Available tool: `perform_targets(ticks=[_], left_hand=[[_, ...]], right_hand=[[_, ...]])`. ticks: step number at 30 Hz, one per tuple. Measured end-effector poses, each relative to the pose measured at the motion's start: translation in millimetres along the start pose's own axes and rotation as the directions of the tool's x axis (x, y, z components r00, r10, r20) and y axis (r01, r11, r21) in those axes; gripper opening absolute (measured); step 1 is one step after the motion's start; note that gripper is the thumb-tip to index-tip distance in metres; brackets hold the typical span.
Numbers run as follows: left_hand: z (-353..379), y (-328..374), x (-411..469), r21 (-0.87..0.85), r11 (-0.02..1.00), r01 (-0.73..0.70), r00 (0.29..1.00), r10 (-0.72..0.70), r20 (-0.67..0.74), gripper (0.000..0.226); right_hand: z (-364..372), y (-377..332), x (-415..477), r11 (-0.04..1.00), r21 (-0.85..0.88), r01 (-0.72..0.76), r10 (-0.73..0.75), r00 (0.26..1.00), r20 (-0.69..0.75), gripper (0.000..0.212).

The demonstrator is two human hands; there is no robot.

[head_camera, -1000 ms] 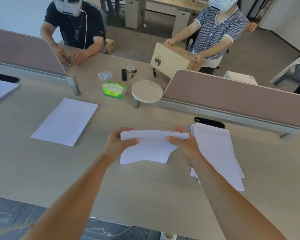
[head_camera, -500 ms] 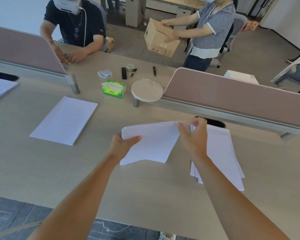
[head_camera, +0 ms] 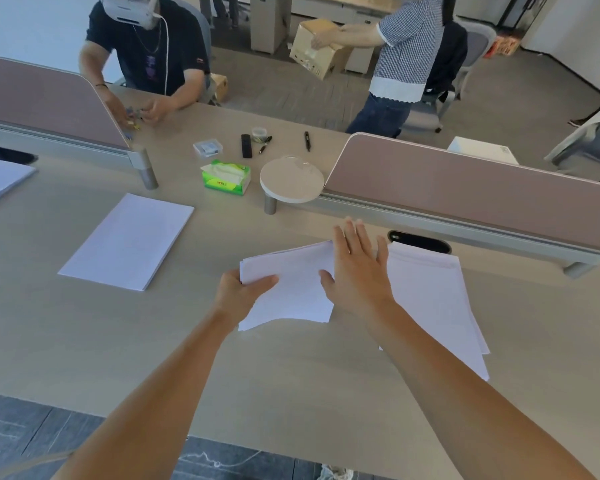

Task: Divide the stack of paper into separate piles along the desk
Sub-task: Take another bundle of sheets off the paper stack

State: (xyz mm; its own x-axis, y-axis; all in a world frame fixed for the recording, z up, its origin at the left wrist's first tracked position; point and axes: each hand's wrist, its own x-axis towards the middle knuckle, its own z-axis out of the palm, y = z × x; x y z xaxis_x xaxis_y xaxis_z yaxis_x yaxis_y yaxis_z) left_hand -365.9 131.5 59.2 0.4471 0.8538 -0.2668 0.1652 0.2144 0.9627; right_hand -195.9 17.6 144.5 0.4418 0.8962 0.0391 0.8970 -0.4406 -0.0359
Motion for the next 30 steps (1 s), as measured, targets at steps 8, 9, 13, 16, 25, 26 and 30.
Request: perform_targets(ticks=[8,9,13,16,25,26,30], left_hand=[[-1,1,-1,0.009,1.000,-0.002,1.000,0.002,-0.003,0.028],[-1,3,-2,0.015,1.000,-0.006,1.000,0.006,-0.001,0.028],[-1,5,-4,0.020,1.000,-0.024,0.999,0.024,0.022,0.029],[-1,2,-2,-0.026,0.999,-0.018,1.000,0.018,-0.002,0.023],[-3,-2,-1,-0.057,0.998,-0.017,1.000,0.018,0.009,0.021],[-4,-2,-2,-0.056,0.998,-0.017,1.000,0.018,0.009,0.025],[-9,1,-3,-0.057,0.998,-0.027,0.999,0.030,0.042,0.045]], right_hand=[[11,-56,-8,0.887,0.040,0.461,-0.454,0.883,-0.119,0.081],[14,-57,-8,0.887,0.023,0.460,-0.452,0.879,-0.152,0.082],[15,-56,-7,0.841,0.015,0.540,-0.534,0.835,-0.128,0.083],[10,-34,0,0.908,0.020,0.419,-0.404,0.886,-0.227,0.079],[10,41,11,0.909,0.413,0.060,0.022,0.982,-0.190,0.111],[9,47,15,0.778,0.626,-0.058,0.137,0.987,-0.078,0.119],[26,65,30,0.335,0.862,-0.380,0.058,0.922,0.384,0.095]])
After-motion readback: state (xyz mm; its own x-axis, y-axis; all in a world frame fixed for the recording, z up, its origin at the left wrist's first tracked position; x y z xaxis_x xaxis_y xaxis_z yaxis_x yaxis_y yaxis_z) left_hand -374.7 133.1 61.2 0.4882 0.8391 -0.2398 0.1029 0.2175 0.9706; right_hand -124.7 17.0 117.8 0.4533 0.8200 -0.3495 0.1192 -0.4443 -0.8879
